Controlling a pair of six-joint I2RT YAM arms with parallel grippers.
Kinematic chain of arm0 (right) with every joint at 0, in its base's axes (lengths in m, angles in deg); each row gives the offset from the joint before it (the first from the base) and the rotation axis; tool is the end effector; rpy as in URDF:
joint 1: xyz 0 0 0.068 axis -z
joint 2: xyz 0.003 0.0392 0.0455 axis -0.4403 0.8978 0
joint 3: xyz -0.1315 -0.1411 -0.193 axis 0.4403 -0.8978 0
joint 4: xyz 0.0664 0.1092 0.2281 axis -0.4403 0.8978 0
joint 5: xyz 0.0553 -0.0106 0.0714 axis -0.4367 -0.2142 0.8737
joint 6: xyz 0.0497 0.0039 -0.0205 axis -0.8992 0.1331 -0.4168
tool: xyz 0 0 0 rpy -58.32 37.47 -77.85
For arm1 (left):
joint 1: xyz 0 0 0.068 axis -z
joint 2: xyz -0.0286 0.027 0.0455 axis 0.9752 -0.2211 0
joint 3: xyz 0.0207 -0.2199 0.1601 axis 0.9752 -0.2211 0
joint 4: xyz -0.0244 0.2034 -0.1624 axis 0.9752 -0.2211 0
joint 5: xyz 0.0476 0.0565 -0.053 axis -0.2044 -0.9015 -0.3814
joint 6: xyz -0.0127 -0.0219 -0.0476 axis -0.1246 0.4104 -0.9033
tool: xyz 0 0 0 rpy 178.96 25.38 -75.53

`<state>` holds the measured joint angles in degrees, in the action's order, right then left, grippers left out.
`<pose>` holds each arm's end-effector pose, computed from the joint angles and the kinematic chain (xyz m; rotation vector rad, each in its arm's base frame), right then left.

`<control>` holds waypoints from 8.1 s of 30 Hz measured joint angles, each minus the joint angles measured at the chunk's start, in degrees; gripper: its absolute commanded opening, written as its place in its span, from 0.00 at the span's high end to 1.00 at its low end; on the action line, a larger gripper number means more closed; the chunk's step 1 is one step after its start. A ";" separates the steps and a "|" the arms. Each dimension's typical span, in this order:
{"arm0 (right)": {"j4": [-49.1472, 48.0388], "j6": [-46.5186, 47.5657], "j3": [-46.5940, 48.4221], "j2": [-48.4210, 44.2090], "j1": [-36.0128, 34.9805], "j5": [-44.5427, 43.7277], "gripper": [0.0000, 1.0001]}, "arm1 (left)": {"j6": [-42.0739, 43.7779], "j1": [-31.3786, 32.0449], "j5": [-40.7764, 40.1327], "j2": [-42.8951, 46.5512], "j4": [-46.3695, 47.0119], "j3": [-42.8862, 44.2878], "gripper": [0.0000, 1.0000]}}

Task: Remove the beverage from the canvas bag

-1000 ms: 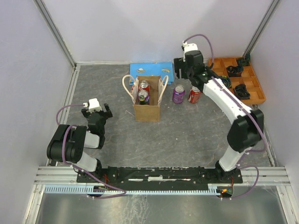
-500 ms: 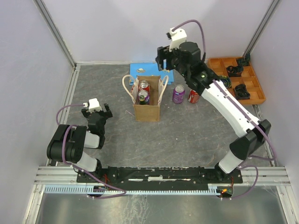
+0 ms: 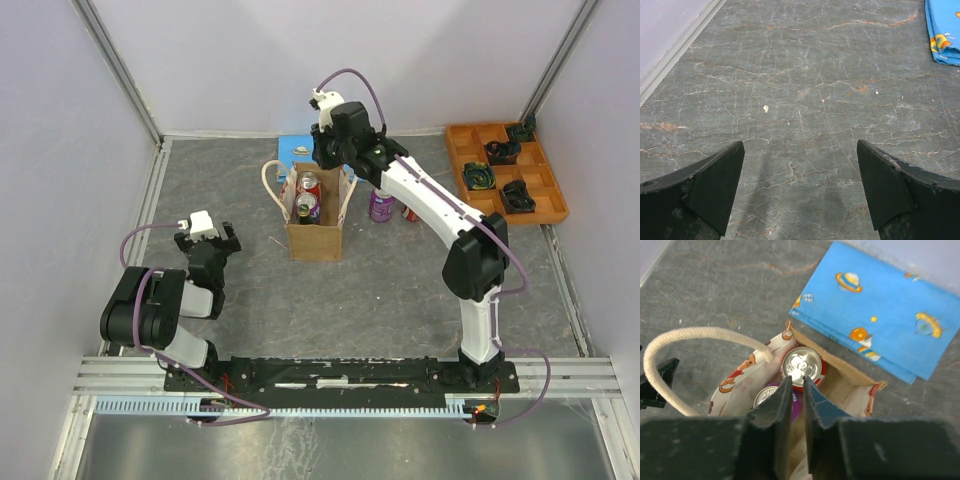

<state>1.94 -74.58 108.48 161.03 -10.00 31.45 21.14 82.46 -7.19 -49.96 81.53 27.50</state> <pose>0.3821 0.2792 0.3608 -0.4587 2.0017 0.5215 0.2304 -0.0093 0.1374 -0.2305 1.6982 0.1733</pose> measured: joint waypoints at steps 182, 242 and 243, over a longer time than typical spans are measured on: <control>-17.03 -13.99 -68.96 -40.13 16.70 -20.70 0.01 | 0.00 0.00 0.00 0.00 0.00 0.02 0.01; 13.79 0.85 6.14 12.50 -7.28 -3.76 0.03 | 0.00 0.00 0.00 0.00 -0.04 0.02 0.01; 13.70 0.85 6.71 12.83 -7.34 -4.37 0.03 | 0.00 0.00 0.00 0.00 -0.07 0.02 0.01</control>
<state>15.65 -73.72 115.19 173.86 -17.34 27.08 21.14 82.46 -7.19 -49.96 81.46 27.52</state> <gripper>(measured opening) 0.979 0.993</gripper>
